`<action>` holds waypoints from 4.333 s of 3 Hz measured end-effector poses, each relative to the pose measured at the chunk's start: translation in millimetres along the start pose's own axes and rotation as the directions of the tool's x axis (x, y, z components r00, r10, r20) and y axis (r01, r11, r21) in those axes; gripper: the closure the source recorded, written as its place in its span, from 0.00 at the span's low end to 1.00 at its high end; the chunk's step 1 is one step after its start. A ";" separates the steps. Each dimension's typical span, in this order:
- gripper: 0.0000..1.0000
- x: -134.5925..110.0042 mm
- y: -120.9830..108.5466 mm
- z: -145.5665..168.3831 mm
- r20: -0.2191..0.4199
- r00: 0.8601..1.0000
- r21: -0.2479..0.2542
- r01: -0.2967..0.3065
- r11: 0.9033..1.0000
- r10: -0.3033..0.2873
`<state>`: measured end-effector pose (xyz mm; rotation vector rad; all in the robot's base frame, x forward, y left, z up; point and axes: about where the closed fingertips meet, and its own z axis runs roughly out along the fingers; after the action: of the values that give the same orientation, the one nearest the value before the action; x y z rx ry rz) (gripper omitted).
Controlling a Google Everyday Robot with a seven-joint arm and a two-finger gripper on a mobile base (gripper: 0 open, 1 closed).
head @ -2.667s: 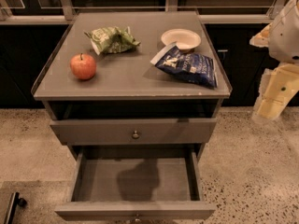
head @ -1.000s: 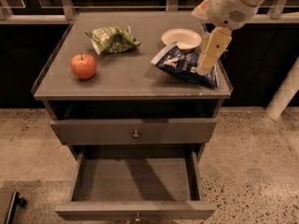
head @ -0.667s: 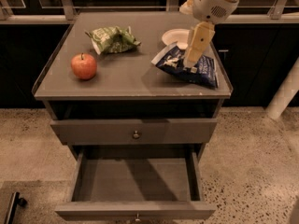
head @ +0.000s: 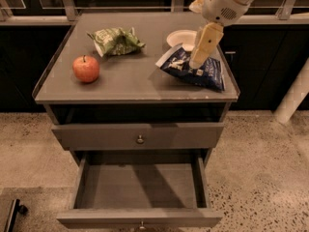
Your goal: Place green jalapeno chip bag into middle drawer
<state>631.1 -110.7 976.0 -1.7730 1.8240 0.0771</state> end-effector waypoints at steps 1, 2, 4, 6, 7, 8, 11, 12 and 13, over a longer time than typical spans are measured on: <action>0.00 -7.0 -26.8 13.2 0.093 0.996 0.063 0.001 0.998 -0.007; 0.00 -23.7 -54.1 32.4 0.180 0.982 0.080 0.036 0.996 -0.050; 0.00 -51.7 -79.3 52.8 0.262 0.961 0.084 0.072 0.994 -0.092; 0.00 -67.4 -95.4 110.2 0.375 0.925 0.032 0.061 0.998 -0.068; 0.00 -77.2 -105.5 132.4 0.432 0.900 0.017 0.055 0.998 -0.057; 0.00 -88.0 -112.1 150.6 0.472 0.880 0.003 0.054 0.999 -0.049; 0.00 -105.1 -107.2 194.9 0.521 0.853 -0.070 0.078 0.995 -0.031; 0.00 -112.3 -100.0 207.8 0.527 0.849 -0.102 0.096 0.990 -0.028; 0.00 -118.0 -91.5 218.3 0.528 0.849 -0.136 0.115 0.984 -0.026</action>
Offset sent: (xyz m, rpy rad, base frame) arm 0.1022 0.0495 0.0157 0.2460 -0.1664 0.1412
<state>788.6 78.9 880.0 -1.7062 1.3798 0.6390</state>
